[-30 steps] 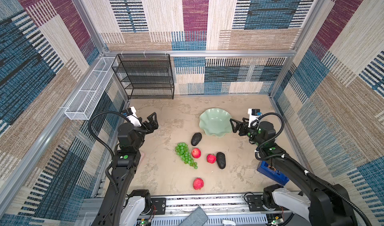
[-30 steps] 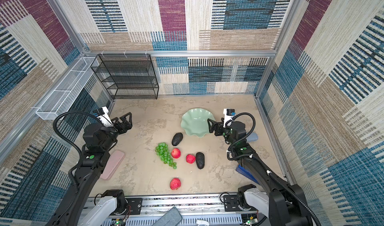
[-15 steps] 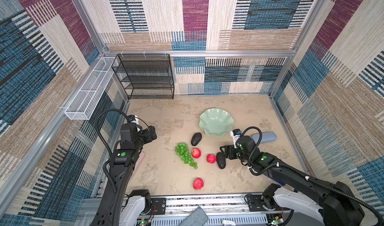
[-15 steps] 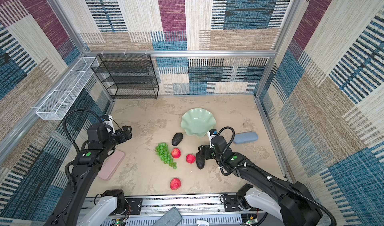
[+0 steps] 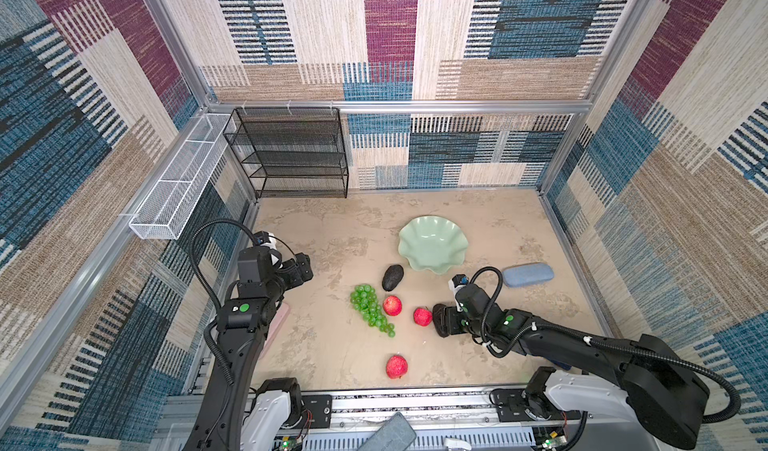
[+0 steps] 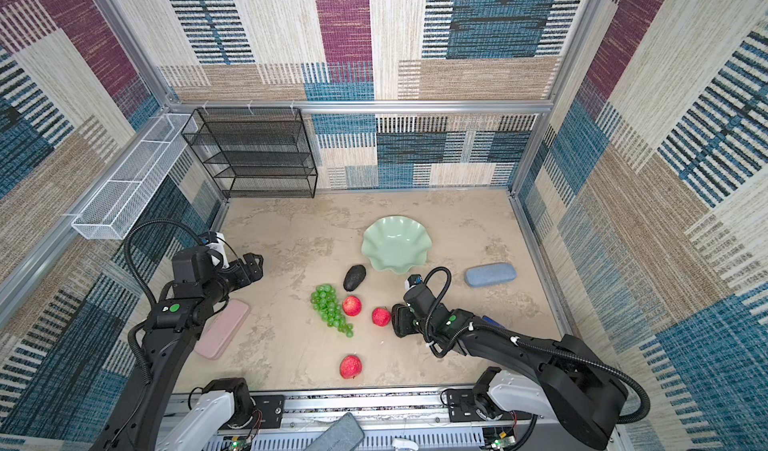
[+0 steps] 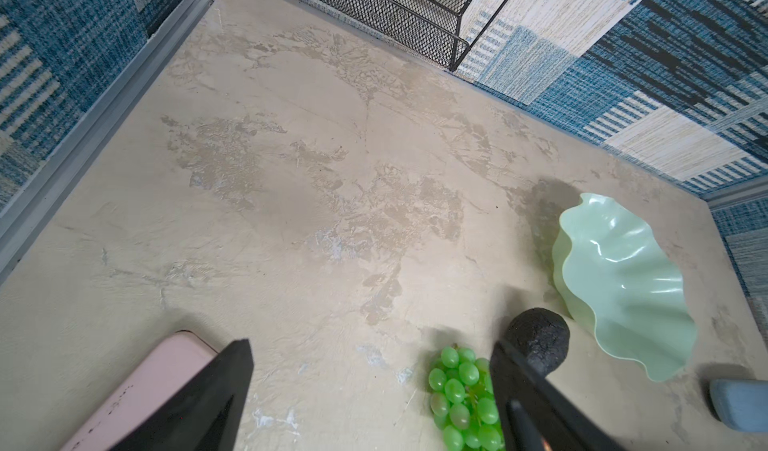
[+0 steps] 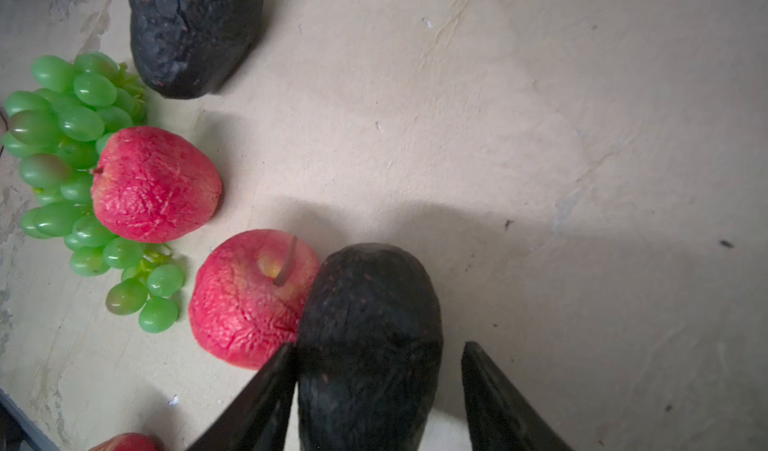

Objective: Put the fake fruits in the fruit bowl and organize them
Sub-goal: 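Grasp the avocado nearest the apples with the right gripper while the left arm advances, then carry the avocado with the right gripper into the green bowl and release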

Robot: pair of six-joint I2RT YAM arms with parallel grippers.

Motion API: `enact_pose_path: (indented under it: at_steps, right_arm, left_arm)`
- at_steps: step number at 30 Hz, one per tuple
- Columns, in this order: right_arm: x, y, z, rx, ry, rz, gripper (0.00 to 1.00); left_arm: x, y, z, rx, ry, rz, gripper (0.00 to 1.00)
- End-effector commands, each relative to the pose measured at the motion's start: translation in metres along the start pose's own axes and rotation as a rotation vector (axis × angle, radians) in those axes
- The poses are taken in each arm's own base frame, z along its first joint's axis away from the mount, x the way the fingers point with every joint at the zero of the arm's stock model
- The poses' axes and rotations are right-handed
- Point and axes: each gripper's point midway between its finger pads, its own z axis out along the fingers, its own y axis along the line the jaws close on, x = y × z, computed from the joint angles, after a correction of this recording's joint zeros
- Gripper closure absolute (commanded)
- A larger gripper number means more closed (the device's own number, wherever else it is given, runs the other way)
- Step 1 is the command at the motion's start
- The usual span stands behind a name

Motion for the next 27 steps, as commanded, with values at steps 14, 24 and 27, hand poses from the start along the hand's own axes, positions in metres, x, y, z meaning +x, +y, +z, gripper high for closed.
enact_pose_path:
  at_steps: [14,24,27]
  right_arm:
    - [-0.078,0.007,-0.060,0.068,-0.292,-0.005,0.53]
    - [-0.194,0.046,-0.010,0.057,-0.382,-0.158,0.54]
    - [-0.210,0.038,0.026,0.105,-0.352,-0.194,0.54]
  left_arm:
    - [-0.004,-0.001,-0.006,0.020,-0.027,-0.011,0.07]
    - [-0.004,-0.002,-0.008,0.029,-0.034,-0.019,0.07]
    - [-0.005,-0.001,-0.009,0.029,-0.041,-0.022,0.08]
